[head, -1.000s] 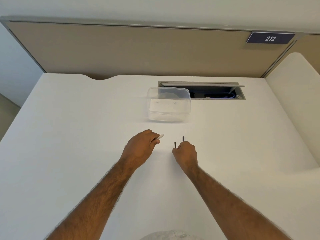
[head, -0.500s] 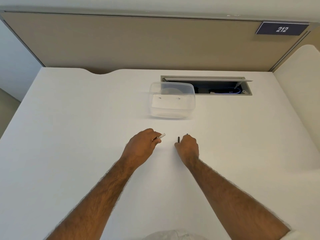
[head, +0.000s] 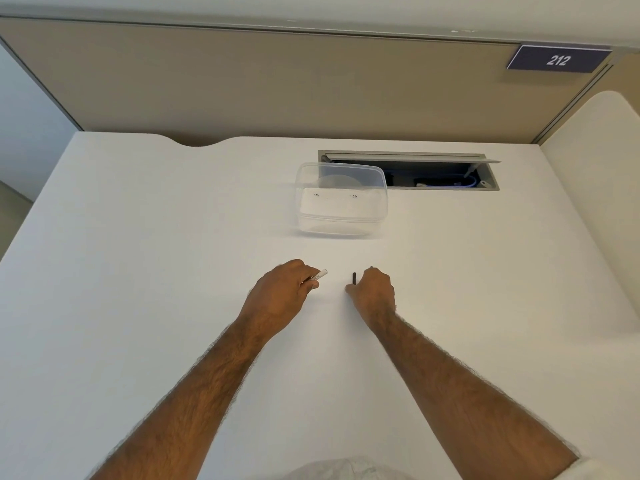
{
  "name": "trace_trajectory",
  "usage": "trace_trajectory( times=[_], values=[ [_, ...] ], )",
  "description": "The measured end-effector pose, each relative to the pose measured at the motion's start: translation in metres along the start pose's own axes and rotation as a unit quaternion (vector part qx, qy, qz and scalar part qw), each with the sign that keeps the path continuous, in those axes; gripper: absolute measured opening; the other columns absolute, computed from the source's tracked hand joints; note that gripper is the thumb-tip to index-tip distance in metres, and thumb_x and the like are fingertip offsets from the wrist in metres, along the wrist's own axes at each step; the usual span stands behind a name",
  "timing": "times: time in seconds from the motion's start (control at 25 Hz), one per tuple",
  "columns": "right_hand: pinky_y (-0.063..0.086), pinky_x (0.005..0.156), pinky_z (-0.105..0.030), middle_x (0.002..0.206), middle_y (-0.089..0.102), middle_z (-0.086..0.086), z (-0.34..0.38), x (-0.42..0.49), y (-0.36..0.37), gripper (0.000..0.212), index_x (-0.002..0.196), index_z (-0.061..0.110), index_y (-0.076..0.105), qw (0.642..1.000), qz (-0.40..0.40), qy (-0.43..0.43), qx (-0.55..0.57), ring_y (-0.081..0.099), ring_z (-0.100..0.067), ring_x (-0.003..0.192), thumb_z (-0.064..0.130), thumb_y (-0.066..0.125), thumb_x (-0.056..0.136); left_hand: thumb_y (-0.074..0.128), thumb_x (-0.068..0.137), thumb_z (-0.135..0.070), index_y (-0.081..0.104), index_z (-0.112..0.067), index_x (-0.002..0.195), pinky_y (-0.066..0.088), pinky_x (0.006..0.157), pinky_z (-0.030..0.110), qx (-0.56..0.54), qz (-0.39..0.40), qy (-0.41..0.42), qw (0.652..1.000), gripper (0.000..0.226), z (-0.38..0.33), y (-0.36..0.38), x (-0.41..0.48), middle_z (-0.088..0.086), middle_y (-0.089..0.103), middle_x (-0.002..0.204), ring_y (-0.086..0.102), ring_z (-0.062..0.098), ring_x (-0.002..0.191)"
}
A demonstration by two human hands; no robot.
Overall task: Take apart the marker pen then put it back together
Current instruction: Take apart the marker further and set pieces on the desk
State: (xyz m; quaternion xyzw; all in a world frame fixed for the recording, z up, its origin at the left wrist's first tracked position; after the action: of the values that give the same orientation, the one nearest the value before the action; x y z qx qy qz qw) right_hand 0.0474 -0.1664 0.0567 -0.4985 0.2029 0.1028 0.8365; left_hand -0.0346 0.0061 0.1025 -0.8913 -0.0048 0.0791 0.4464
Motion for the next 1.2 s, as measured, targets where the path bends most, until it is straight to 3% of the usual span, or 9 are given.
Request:
trace_trajectory(
  times=[0.16,0.32,0.52,0.6,0.72,0.84,0.96,1.08,1.2],
  values=[
    [0.043,0.061,-0.028,0.077,0.056,-0.003,0.0,-0.003,-0.002,0.019,0.081,0.009,0.051,1.0,-0.005,-0.005,0.005,0.056,-0.027,0.072,0.02,0.066,0.083,0.05,0.103,-0.034,0.067,-0.031,0.113,0.053,0.076,0.04,0.0,0.0,0.003,1.0,0.021,0.001,0.001,0.0,-0.012,0.058,0.092,0.057,0.014,0.086],
    [0.037,0.051,-0.027,0.059,0.05,0.004,0.003,-0.008,-0.004,0.028,0.063,0.015,0.046,0.996,-0.041,-0.019,0.072,0.051,-0.024,0.06,0.024,0.063,0.082,0.05,0.103,-0.033,0.068,-0.029,0.114,0.053,0.077,0.04,0.009,-0.006,0.021,1.0,0.022,0.002,0.001,0.001,-0.011,0.061,0.094,0.058,0.016,0.086],
    [0.052,0.058,-0.032,0.078,0.074,-0.008,0.022,-0.034,-0.032,0.018,0.083,0.009,0.069,0.951,0.074,-0.116,0.278,0.065,-0.014,0.063,0.026,0.067,0.088,0.053,0.102,-0.03,0.072,-0.027,0.111,0.053,0.075,0.04,0.032,-0.021,0.026,0.999,0.021,-0.002,0.002,0.004,-0.007,0.066,0.096,0.061,0.021,0.087],
    [0.054,0.061,-0.031,0.082,0.074,-0.006,0.025,-0.043,-0.035,0.014,0.093,0.014,0.071,0.941,0.118,-0.159,0.273,0.066,-0.012,0.068,0.027,0.072,0.086,0.052,0.102,-0.031,0.072,-0.03,0.109,0.053,0.076,0.04,0.029,-0.022,0.024,0.999,0.021,-0.005,0.002,0.004,-0.008,0.067,0.096,0.061,0.021,0.09],
    [0.052,0.067,-0.034,0.079,0.074,-0.007,0.025,-0.042,-0.032,0.008,0.091,0.017,0.072,0.949,0.083,-0.18,0.246,0.067,-0.019,0.07,0.015,0.072,0.083,0.054,0.102,-0.03,0.071,-0.031,0.11,0.049,0.077,0.034,0.031,-0.026,0.034,0.999,0.02,-0.008,0.004,0.005,-0.007,0.066,0.097,0.061,0.021,0.092],
    [0.049,0.062,-0.026,0.078,0.074,-0.01,0.028,-0.04,-0.035,0.01,0.087,0.013,0.071,0.945,0.057,-0.158,0.279,0.065,-0.012,0.064,0.004,0.067,0.084,0.063,0.097,-0.03,0.069,-0.025,0.112,0.044,0.086,0.027,0.027,-0.125,0.054,0.99,0.017,-0.009,0.007,0.001,-0.008,0.063,0.104,0.057,0.013,0.096],
    [0.051,0.059,-0.023,0.079,0.075,-0.01,0.03,-0.042,-0.039,0.01,0.088,0.011,0.071,0.931,0.049,-0.134,0.336,0.067,-0.012,0.065,0.004,0.066,0.085,0.064,0.097,-0.034,0.066,-0.021,0.08,0.042,0.064,0.018,-0.148,-0.191,-0.045,0.969,0.021,-0.012,0.012,-0.009,-0.011,0.063,0.081,0.055,0.009,0.073],
    [0.049,0.053,-0.018,0.076,0.073,-0.008,0.031,-0.042,-0.041,0.007,0.09,0.005,0.071,0.915,0.056,-0.116,0.383,0.066,-0.01,0.062,0.004,0.067,0.085,0.062,0.097,-0.037,0.074,-0.013,0.08,0.045,0.056,0.021,-0.379,-0.077,-0.197,0.901,0.032,-0.009,0.032,-0.016,-0.006,0.072,0.075,0.06,0.011,0.06],
    [0.05,0.055,-0.021,0.073,0.071,-0.008,0.03,-0.039,-0.037,0.007,0.091,0.0,0.07,0.906,0.084,-0.108,0.4,0.064,-0.011,0.06,0.001,0.065,0.085,0.06,0.098,-0.03,0.071,-0.011,0.115,0.056,0.07,0.029,-0.647,-0.076,-0.27,0.709,0.027,0.005,0.043,-0.017,0.006,0.073,0.101,0.069,0.019,0.081]
  ],
)
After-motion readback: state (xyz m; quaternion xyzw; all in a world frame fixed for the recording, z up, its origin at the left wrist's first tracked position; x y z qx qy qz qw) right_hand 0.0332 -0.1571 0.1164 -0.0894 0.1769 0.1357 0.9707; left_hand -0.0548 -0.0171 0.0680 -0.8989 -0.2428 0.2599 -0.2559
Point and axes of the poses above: each hand's wrist, its own x-axis towards the middle knuckle, its own y-axis out of the palm, z = x × y, the point moved 1 cm from there along x, towards the middle knuckle
